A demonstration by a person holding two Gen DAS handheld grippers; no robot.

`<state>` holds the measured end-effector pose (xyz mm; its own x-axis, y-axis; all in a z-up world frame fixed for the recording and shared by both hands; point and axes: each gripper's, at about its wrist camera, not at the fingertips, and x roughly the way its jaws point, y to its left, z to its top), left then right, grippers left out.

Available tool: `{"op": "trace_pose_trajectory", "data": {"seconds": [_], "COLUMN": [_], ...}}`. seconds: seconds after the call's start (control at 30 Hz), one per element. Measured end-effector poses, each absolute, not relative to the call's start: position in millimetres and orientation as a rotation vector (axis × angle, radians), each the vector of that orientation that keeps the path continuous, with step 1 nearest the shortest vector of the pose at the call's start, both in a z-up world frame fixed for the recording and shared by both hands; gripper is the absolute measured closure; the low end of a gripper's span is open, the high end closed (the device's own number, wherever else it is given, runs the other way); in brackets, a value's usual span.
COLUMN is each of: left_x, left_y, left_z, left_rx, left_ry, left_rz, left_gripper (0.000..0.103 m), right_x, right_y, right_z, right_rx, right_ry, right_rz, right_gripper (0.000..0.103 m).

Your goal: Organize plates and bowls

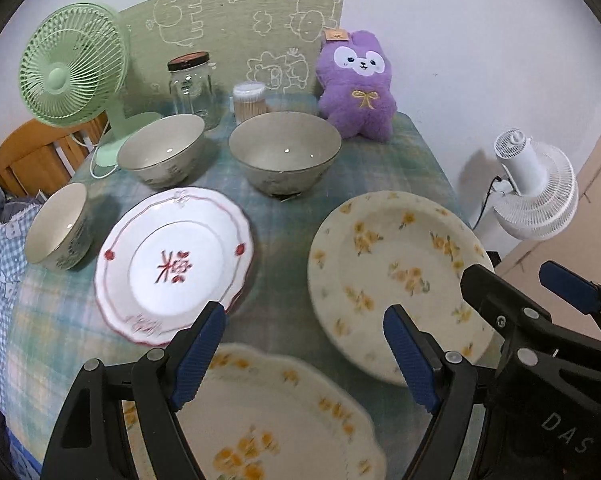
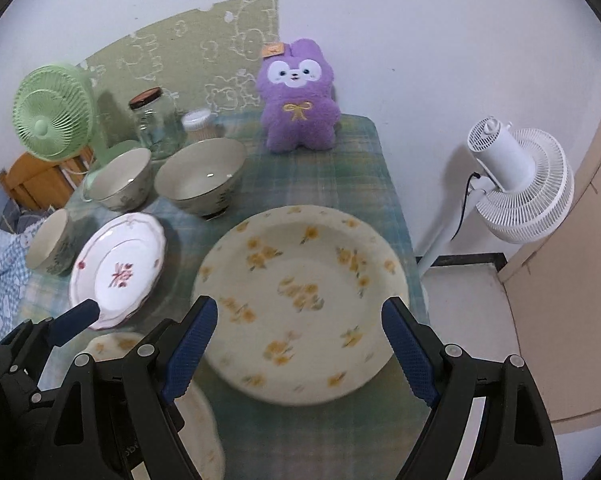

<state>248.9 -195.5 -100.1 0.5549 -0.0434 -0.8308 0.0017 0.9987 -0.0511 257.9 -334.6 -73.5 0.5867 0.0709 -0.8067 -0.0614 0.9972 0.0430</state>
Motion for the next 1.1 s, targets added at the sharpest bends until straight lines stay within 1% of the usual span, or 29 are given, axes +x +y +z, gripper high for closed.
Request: {"op": "trace_pose_trajectory", "data": {"seconds": [0.17, 0.37, 0.47, 0.57, 0.7, 0.73, 0.77, 0.8, 0.9, 1.07, 1.1], "left_x": [274, 296, 306, 314, 320, 322, 323, 323, 325, 329, 331], "left_y": [-211, -222, -221, -223, -228, -229, -231, -232, -236, -238, -238], "left_z": [-113, -130, -141, -151, -162, -164, -166, -167, -169, -175, -175], "left_rx": [-0.071, -0.039, -0.069, -0.063, -0.047, -0.044, -0.042, -0.040, -0.015, 0.023, 0.020], "left_ry": [0.995, 0.998, 1.036, 1.057, 1.084, 1.091, 1.102, 1.106, 1.106, 1.132, 1.132], "left_rz": [-0.003, 0.042, 0.043, 0.052, 0.055, 0.051, 0.042, 0.037, 0.049, 0.066, 0.065], "left_gripper": [0.022, 0.022, 0.027, 0.029, 0.039, 0.042, 0.047, 0.049, 0.049, 0.052, 0.052], "right_x": [285, 312, 323, 330, 339, 341, 342, 343, 346, 354, 356], "right_y": [-352, -366, -370, -374, -380, -382, -384, -386, -392, -395, -395], "right_z": [-85, -108, -117, -127, -139, -143, -146, -148, -157, -167, -169], "right_rx": [0.001, -0.002, -0.006, -0.014, -0.028, -0.032, -0.033, -0.032, -0.035, -0.037, -0.041], "right_ry": [0.945, 0.975, 0.991, 1.007, 1.034, 1.046, 1.054, 1.063, 1.087, 1.117, 1.122], "right_rz": [0.067, 0.056, 0.049, 0.051, 0.044, 0.041, 0.038, 0.038, 0.040, 0.057, 0.061], "right_gripper": [0.017, 0.017, 0.017, 0.017, 0.018, 0.020, 0.021, 0.022, 0.023, 0.037, 0.039]}}
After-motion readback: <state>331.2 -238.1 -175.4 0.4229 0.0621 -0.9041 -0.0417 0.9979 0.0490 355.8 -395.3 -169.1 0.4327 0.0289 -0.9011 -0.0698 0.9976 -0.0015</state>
